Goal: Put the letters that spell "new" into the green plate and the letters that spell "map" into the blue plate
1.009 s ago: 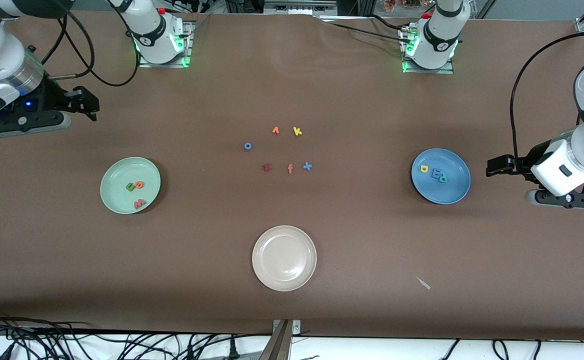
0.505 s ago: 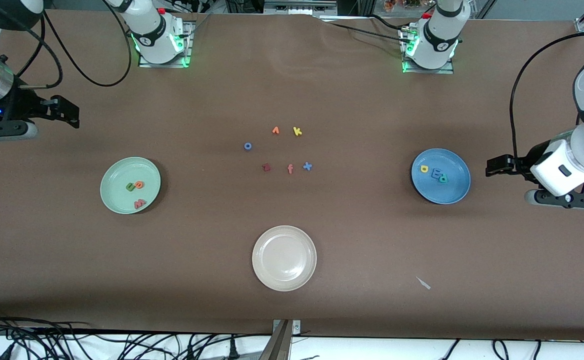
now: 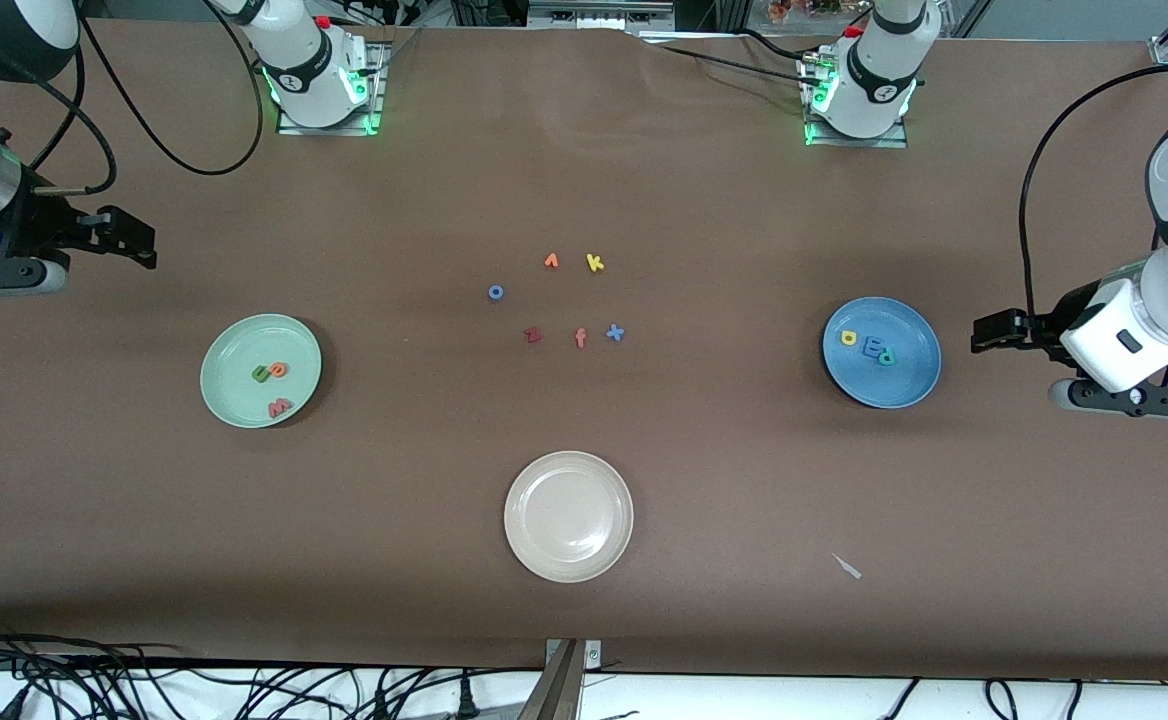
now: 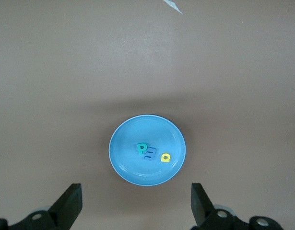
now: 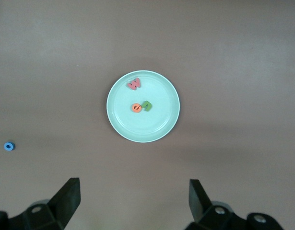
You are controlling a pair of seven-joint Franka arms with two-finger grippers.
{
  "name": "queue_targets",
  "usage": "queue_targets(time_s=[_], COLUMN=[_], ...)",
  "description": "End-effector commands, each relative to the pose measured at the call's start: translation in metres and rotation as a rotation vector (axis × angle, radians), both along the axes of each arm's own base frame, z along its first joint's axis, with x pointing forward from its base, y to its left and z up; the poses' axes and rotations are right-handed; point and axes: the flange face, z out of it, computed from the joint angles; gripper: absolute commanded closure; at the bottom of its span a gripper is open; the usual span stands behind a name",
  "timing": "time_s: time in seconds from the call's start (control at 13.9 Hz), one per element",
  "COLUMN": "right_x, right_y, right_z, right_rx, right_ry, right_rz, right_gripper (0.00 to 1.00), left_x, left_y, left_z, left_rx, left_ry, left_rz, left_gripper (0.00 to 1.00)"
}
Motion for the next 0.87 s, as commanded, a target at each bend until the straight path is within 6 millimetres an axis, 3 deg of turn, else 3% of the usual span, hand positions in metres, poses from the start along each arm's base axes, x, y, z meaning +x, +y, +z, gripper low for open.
queue_targets(time_s=[0.0,0.79], right_x=[-0.0013,0.0086], right_y=[0.0009,0.0001], right_z=[0.0027,0.0037], right_rx=[0.017,0.059], right_ry=[-0.005,-0.062], right_rz=[-0.009,-0.024], right_gripper=[0.00,0.00], left_x=[-0.0035,-0.0022], left_y=[-0.0014,-0.0043], left_z=[0.0025,0.0000], left_rx=[-0.021,-0.021], left_ry=[-0.005,-0.001], left_rz=[-0.019,-0.021], left_gripper=[0.00,0.00])
